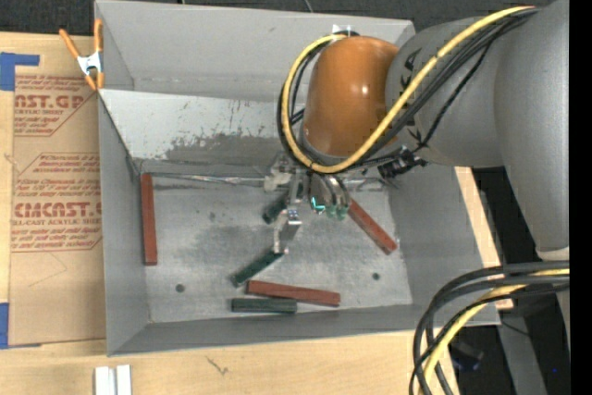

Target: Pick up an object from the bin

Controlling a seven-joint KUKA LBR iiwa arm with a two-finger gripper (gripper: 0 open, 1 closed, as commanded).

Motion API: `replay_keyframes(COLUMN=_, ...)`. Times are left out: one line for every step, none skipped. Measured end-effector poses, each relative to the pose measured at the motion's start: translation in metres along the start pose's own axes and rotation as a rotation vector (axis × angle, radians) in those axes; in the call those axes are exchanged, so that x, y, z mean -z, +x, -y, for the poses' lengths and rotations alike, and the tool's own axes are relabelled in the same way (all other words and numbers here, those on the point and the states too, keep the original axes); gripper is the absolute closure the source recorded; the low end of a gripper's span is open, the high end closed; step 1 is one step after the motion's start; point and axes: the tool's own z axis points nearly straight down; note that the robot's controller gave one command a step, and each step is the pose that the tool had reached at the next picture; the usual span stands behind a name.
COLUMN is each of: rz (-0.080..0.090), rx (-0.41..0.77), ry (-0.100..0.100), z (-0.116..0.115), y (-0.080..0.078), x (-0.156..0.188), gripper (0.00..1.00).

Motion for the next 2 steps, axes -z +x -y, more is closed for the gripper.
replay_keyframes(rz=0.011, rx=0.331, ry=0.004, z=-0.0129, y=0.0488, x=-0.0639, gripper=1.0)
replay_keyframes(rz=0.01, rx=0.331, ry=0.004, z=-0.0129, y=0.0487, x=-0.0639, gripper=1.0)
